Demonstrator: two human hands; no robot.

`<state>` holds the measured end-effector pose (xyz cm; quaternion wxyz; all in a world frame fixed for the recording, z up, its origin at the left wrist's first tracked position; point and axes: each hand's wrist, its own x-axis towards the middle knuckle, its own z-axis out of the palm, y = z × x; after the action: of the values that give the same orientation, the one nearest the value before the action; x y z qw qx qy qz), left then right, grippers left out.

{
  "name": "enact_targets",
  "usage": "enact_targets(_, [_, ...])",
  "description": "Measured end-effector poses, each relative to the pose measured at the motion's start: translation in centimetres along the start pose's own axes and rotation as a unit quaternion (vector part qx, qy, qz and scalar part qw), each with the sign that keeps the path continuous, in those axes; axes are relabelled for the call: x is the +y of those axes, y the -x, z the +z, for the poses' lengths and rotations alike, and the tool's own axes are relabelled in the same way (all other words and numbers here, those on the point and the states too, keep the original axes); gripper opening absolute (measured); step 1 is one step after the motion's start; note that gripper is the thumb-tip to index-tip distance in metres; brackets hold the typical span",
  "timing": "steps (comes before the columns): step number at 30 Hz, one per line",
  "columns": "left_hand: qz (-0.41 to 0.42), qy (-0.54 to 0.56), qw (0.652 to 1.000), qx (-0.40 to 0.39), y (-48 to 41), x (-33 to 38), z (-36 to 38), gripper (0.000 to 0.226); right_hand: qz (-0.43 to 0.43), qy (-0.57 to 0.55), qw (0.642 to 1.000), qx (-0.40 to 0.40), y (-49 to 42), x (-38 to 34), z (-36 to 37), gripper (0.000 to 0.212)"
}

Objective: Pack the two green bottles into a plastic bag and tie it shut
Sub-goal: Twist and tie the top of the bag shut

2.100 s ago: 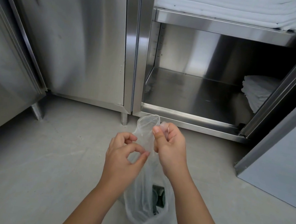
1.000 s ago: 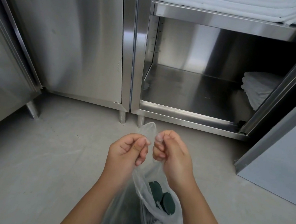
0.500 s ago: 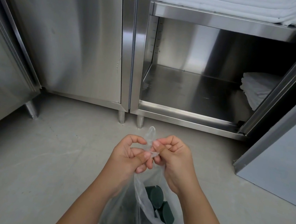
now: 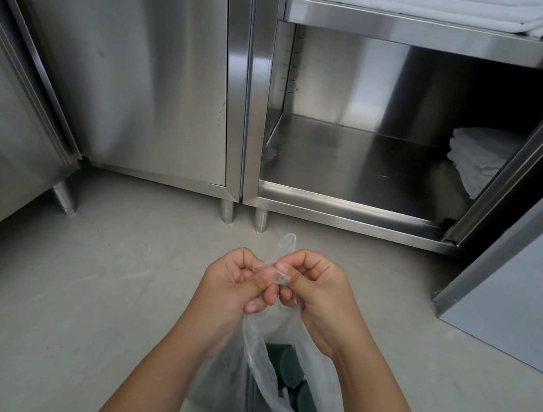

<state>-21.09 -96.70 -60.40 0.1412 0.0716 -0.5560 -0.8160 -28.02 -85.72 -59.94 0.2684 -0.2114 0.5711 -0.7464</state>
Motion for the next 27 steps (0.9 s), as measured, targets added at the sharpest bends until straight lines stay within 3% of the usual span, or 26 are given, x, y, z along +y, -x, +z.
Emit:
enact_targets(3, [0.002, 0.004, 1.0, 0.014, 0.1, 0.3, 0.0, 0.014, -0.028, 0.018, 0.999, -0.04, 0.1, 0.3, -0.3, 0.016])
enact_targets(9, [-0.02, 0.019, 0.998, 0.052, -0.1, 0.2, -0.1, 0.016, -0.056, 0.047, 0.994, -0.077, 0.1, 0.9, -0.5, 0.011])
enact_targets(20, [-0.051, -0.03, 0.997, -0.047, 0.2, 0.5, -1.0, 0.018, -0.109, 0.109, 0.988, -0.031, -0.2, 1.6, -0.8, 0.015])
enact_targets(27, [-0.078, -0.051, 0.993, -0.07, 0.2, 0.7, -1.6, 0.016, -0.105, 0.112, 0.988, -0.018, -0.2, 1.4, -1.3, 0.022])
